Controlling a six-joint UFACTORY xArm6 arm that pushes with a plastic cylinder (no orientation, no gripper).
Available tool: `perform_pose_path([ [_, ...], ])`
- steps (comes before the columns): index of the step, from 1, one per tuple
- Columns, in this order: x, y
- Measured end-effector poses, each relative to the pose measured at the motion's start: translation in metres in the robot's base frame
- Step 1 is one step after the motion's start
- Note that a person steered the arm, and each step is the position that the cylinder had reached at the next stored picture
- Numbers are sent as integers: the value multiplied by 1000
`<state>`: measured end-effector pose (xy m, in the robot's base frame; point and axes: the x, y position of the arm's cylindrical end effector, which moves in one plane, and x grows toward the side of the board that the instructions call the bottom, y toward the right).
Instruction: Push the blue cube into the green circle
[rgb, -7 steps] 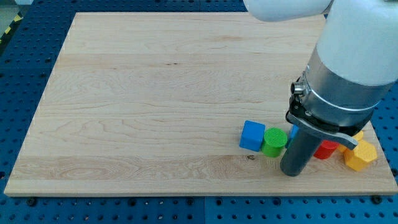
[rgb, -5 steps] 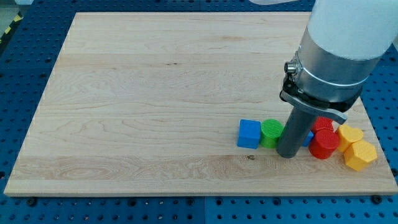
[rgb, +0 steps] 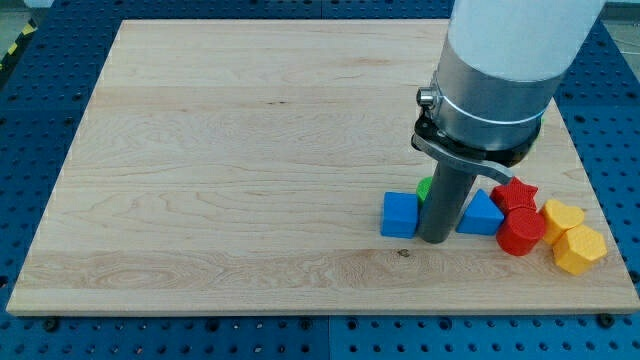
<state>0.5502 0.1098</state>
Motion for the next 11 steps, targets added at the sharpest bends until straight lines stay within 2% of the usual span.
perform_pose_path([
  [2,-16,0],
  [5,48,6],
  [6,50,-26],
  [9,49,-44],
  [11,10,-49],
])
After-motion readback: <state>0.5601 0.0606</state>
